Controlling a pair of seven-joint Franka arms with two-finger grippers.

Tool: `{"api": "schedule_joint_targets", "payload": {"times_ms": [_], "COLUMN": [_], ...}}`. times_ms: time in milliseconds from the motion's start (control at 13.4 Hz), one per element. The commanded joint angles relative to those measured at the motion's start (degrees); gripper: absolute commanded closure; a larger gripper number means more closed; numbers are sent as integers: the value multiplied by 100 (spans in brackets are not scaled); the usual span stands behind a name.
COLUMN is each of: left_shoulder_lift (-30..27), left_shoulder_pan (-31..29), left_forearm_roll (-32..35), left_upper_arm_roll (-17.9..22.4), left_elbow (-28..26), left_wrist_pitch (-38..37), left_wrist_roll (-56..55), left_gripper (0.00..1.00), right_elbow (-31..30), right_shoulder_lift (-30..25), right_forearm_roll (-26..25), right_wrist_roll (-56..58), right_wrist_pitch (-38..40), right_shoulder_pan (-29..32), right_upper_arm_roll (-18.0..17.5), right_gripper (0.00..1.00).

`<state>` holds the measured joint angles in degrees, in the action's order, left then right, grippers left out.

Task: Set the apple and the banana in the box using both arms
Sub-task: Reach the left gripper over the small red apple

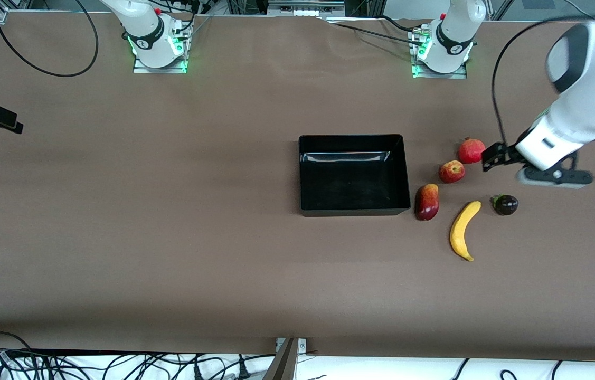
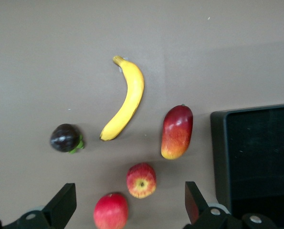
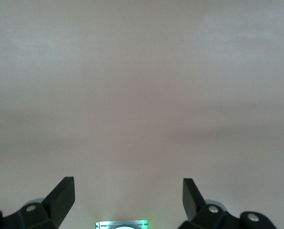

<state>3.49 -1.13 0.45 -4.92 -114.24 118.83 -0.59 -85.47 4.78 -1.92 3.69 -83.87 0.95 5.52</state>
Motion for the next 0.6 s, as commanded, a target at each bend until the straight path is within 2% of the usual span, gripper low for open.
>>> {"api": "schedule_joint_targets", "payload": {"times_ms": [0, 299, 523], "left_shoulder_lift": [11, 503, 863], "left_shoulder_pan": [-1, -10, -18], "left_forearm_roll": [70, 70, 70], "left_upper_arm_roll": [-17, -17, -26], "left_elbow": [-869, -1407, -1470], "left_wrist_pitch": [763, 1379, 1450], "left_wrist_roll": [42, 42, 33], "left_gripper": [0, 0, 0], "right_elbow": [-303, -575, -717], "right_shoulder_lift": [-136, -179, -197], "right_forearm_roll": [-72, -212, -221], "right_wrist_roll": [-61, -349, -422], "right_wrist_pitch": [-42, -226, -621], "right_shoulder_pan": [221, 89, 98], "right_upper_arm_roll": [-341, -350, -341], "right_gripper": [0, 0, 0]}}
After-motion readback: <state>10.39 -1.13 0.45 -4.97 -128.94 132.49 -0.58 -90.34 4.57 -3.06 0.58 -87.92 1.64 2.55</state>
